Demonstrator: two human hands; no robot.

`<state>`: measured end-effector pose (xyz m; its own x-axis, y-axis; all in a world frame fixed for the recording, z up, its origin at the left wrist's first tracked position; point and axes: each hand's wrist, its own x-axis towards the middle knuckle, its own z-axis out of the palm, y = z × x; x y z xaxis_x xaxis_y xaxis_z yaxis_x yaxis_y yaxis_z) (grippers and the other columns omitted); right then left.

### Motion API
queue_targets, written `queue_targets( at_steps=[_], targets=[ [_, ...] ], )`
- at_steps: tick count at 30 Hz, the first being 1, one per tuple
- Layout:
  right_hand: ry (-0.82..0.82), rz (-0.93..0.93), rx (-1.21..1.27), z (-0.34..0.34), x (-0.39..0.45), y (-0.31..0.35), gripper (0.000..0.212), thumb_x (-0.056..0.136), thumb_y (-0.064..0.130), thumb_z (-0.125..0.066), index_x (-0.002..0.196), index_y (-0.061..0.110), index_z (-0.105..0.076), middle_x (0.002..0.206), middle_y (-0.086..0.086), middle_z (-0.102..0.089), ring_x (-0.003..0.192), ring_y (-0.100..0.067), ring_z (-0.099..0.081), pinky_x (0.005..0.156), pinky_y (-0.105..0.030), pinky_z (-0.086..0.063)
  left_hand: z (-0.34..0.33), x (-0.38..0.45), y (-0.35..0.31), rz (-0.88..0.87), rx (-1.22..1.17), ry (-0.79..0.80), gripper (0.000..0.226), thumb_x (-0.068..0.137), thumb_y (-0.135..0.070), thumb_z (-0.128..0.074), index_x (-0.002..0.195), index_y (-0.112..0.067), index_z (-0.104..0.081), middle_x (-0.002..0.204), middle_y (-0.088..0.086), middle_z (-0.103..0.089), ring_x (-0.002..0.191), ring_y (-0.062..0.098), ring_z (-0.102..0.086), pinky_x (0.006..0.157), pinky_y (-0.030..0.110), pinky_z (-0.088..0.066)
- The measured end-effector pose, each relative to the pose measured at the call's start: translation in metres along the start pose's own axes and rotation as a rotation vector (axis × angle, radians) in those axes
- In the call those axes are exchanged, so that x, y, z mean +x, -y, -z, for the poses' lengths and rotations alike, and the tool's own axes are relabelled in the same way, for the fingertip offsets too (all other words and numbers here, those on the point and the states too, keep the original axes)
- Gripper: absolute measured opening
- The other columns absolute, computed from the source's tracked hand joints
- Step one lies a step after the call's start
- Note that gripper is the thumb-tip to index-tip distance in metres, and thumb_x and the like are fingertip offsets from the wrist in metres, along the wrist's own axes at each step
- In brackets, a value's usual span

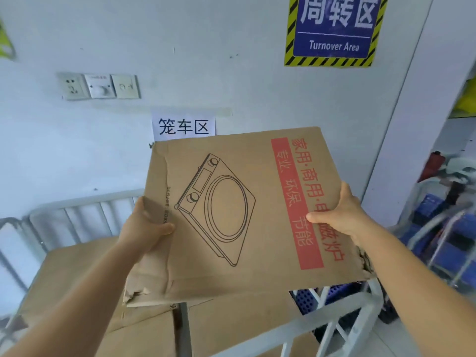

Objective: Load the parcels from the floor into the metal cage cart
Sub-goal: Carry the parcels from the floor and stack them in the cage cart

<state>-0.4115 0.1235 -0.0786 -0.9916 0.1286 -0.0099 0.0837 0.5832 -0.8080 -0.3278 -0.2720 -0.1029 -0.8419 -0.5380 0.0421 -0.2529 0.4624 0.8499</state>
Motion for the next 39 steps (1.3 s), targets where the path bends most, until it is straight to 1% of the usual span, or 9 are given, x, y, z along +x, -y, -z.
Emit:
queue_targets(
  at_steps=[7, 12, 17, 20, 24, 28, 31, 35, 39],
  targets=[
    [0.154, -0.010, -0.054, -0.080, 0.083, 0.003, 0.087, 0.051, 0.035, -0.091, 0.118, 0.032, -0.035, 0.117, -0.001, -0.046, 0.105, -0.028, -0.057, 0.091, -0.055, -0.050, -0.020, 0.062, 0.055, 0.145, 0.043, -0.056, 0.068, 0.067, -0.016, -0.084, 0.118, -0.027, -0.041, 0.098, 0.008, -0.065, 0.085, 0.031, -0.063, 0.076, 0.048, -0.056],
    [0.249, -0.037, -0.083, -0.126, 0.160, -0.010, 0.090, 0.053, 0.032, -0.091, 0.123, 0.031, -0.034, 0.119, -0.002, -0.045, 0.108, -0.028, -0.056, 0.093, -0.055, -0.049, -0.059, 0.108, 0.071, 0.234, 0.107, -0.068, 0.088, 0.071, -0.017, -0.083, 0.141, -0.023, -0.031, 0.104, 0.007, -0.058, 0.090, 0.030, -0.058, 0.078, 0.038, -0.051],
    [0.384, -0.095, -0.125, -0.165, 0.227, -0.028, 0.094, 0.040, 0.039, -0.090, 0.114, 0.033, -0.033, 0.120, -0.005, -0.050, 0.103, -0.025, -0.058, 0.090, -0.053, -0.052, -0.101, 0.149, 0.089, 0.332, 0.146, -0.074, 0.087, 0.070, -0.014, -0.082, 0.141, -0.020, -0.031, 0.101, 0.002, -0.053, 0.089, 0.027, -0.054, 0.080, 0.037, -0.050],
    [0.457, -0.136, -0.159, -0.191, 0.264, -0.044, 0.095, 0.047, 0.036, -0.092, 0.120, 0.029, -0.032, 0.120, -0.005, -0.045, 0.107, -0.027, -0.055, 0.093, -0.054, -0.050, -0.125, 0.171, 0.104, 0.406, 0.177, -0.060, 0.096, 0.067, -0.022, -0.084, 0.144, -0.022, -0.027, 0.112, 0.005, -0.053, 0.097, 0.030, -0.055, 0.087, 0.043, -0.050],
    [0.519, -0.198, -0.184, -0.230, 0.309, -0.079, 0.127, 0.032, 0.048, -0.087, 0.139, 0.030, -0.022, 0.136, -0.009, -0.042, 0.120, -0.029, -0.051, 0.095, -0.057, -0.048, -0.157, 0.199, 0.129, 0.488, 0.176, -0.032, 0.101, 0.063, -0.022, -0.085, 0.144, -0.020, -0.025, 0.120, 0.006, -0.052, 0.101, 0.029, -0.054, 0.090, 0.044, -0.049],
    [0.559, -0.274, -0.214, -0.263, 0.340, -0.106, 0.134, 0.038, 0.043, -0.090, 0.148, 0.030, -0.013, 0.146, -0.009, -0.032, 0.130, -0.030, -0.042, 0.100, -0.058, -0.043, -0.188, 0.225, 0.150, 0.545, 0.237, 0.014, 0.097, 0.069, -0.021, -0.083, 0.146, -0.021, -0.023, 0.118, 0.003, -0.053, 0.100, 0.028, -0.056, 0.089, 0.040, -0.049],
    [0.565, -0.313, -0.235, -0.284, 0.362, -0.126, 0.134, 0.051, 0.036, -0.091, 0.152, 0.032, -0.003, 0.149, -0.009, -0.029, 0.131, -0.031, -0.041, 0.101, -0.057, -0.043, -0.215, 0.246, 0.169, 0.586, 0.248, 0.048, 0.103, 0.069, -0.024, -0.083, 0.149, -0.024, -0.018, 0.129, 0.006, -0.054, 0.104, 0.030, -0.059, 0.090, 0.042, -0.051],
    [0.582, -0.341, -0.237, -0.313, 0.389, -0.160, 0.135, 0.065, 0.025, -0.090, 0.155, 0.027, 0.011, 0.156, -0.009, -0.018, 0.139, -0.032, -0.031, 0.107, -0.054, -0.036, -0.250, 0.269, 0.198, 0.634, 0.256, 0.078, 0.105, 0.071, -0.023, -0.083, 0.151, -0.024, -0.015, 0.130, 0.008, -0.054, 0.106, 0.030, -0.059, 0.088, 0.042, -0.051],
    [0.593, -0.359, -0.248, -0.344, 0.410, -0.194, 0.124, 0.063, 0.022, -0.090, 0.153, 0.024, -0.004, 0.149, -0.012, -0.029, 0.134, -0.031, -0.036, 0.106, -0.054, -0.037, -0.281, 0.288, 0.230, 0.681, 0.263, 0.105, 0.105, 0.073, -0.024, -0.082, 0.151, -0.027, -0.011, 0.131, 0.008, -0.053, 0.105, 0.031, -0.058, 0.088, 0.043, -0.051]
  ],
)
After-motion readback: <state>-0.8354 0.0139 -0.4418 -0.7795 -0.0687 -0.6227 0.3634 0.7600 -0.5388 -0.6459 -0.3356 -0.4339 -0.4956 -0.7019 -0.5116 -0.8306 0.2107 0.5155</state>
